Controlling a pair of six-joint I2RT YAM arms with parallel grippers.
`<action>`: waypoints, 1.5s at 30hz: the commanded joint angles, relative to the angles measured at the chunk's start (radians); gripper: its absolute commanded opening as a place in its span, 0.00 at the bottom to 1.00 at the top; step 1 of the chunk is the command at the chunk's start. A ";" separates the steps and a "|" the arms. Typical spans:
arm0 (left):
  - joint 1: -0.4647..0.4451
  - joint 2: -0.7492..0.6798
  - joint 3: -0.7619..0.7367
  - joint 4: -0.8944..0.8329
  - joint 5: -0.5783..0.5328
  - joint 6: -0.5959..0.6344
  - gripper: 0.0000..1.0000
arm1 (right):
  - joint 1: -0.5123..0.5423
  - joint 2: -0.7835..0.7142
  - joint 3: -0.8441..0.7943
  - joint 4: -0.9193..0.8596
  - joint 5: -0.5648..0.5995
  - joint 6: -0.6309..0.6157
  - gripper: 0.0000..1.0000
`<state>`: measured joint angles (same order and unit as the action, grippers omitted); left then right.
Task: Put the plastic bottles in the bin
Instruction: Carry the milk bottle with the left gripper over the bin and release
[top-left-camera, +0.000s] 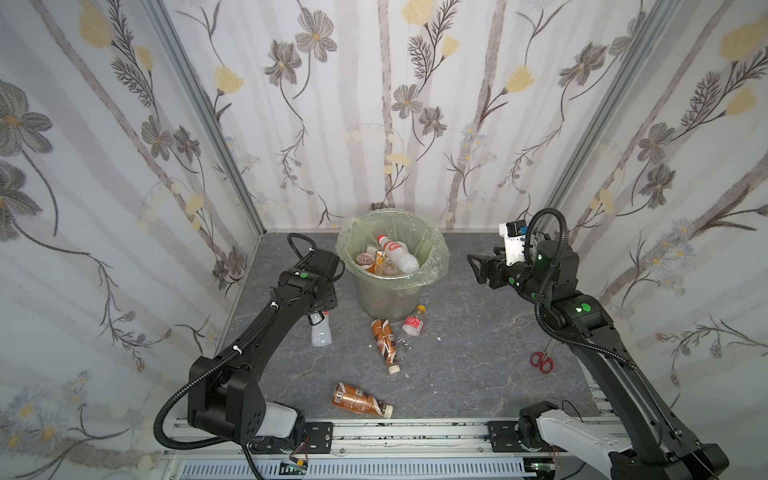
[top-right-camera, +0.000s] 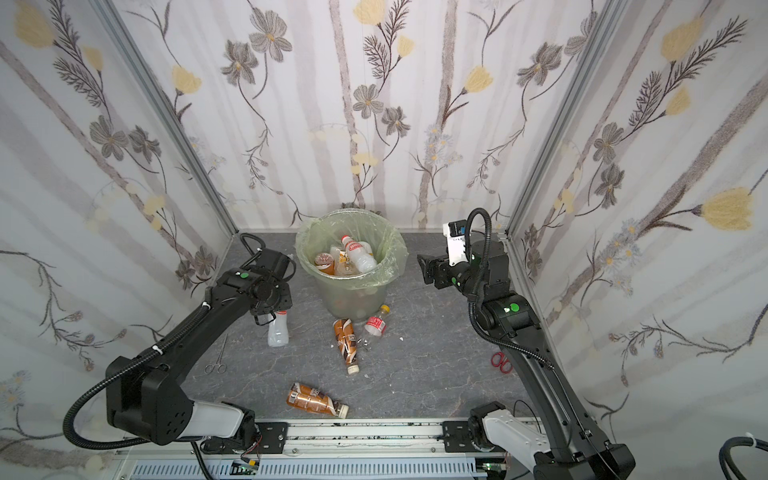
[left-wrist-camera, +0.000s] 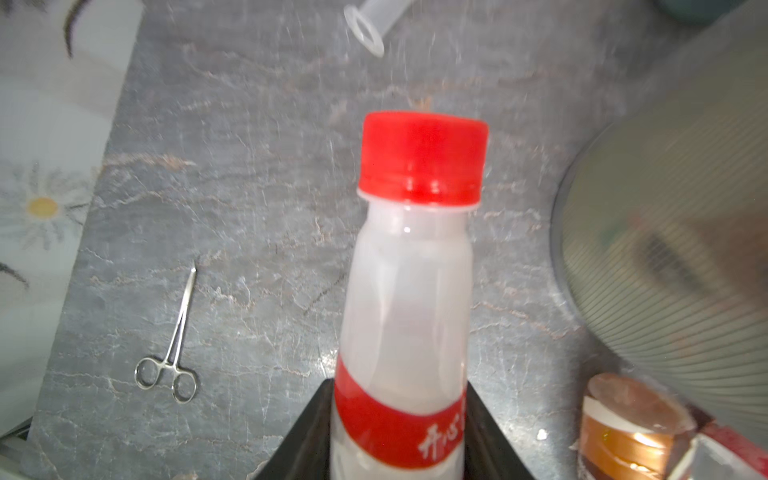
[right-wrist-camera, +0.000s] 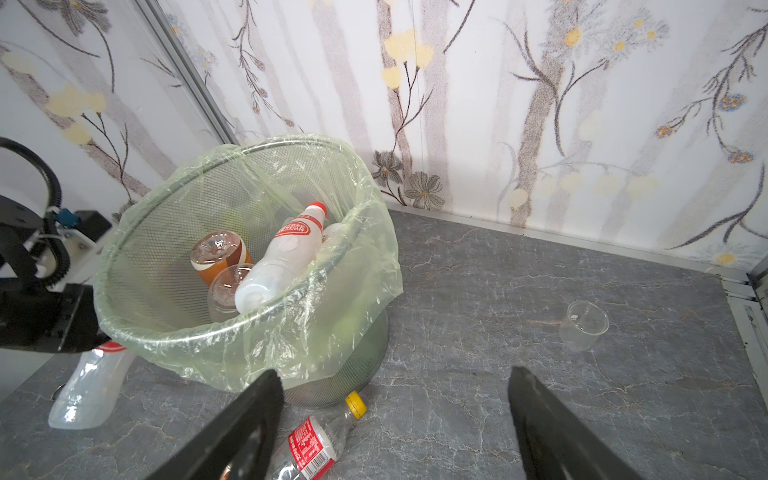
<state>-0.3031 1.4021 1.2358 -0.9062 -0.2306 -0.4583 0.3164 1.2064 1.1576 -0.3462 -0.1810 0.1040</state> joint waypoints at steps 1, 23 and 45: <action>0.038 -0.014 0.094 -0.033 0.025 0.055 0.45 | 0.001 0.005 -0.007 0.015 -0.020 0.003 0.86; 0.009 0.272 0.943 0.014 0.467 -0.067 0.46 | 0.003 -0.027 -0.036 0.021 -0.058 0.043 0.85; -0.140 0.192 0.534 0.386 0.386 -0.238 0.69 | 0.019 -0.042 -0.044 0.017 -0.057 0.058 0.85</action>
<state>-0.4492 1.6054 1.7714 -0.5709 0.1795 -0.6964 0.3321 1.1660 1.1118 -0.3561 -0.2295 0.1558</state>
